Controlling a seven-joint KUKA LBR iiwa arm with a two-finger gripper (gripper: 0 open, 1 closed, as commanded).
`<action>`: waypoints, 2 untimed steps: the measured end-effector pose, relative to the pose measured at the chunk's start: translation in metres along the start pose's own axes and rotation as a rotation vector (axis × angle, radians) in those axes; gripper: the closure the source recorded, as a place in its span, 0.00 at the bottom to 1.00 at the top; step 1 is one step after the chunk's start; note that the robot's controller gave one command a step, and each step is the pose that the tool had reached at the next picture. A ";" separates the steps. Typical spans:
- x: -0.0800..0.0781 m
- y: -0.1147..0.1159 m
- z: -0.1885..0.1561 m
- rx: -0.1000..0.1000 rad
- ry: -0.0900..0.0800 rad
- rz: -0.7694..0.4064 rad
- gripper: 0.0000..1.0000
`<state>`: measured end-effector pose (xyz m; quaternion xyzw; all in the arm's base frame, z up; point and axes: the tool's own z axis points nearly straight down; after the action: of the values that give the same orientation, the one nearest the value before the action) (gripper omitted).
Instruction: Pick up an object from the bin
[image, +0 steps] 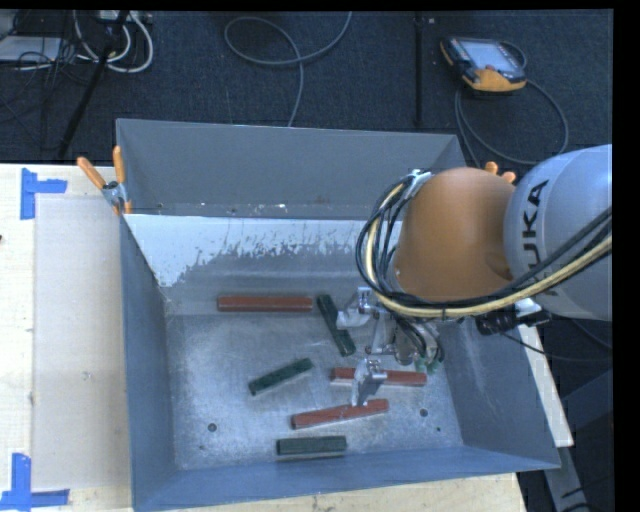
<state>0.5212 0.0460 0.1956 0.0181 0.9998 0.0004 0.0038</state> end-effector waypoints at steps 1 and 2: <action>0.000 0.001 0.069 0.000 0.005 0.046 0.00; -0.005 -0.040 0.120 -0.003 -0.004 0.124 1.00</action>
Offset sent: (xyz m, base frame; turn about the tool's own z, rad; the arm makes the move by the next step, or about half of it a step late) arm 0.0002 -0.0419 -0.1256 0.1242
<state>0.5261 0.0055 0.0757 0.0801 0.9968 0.0021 0.0057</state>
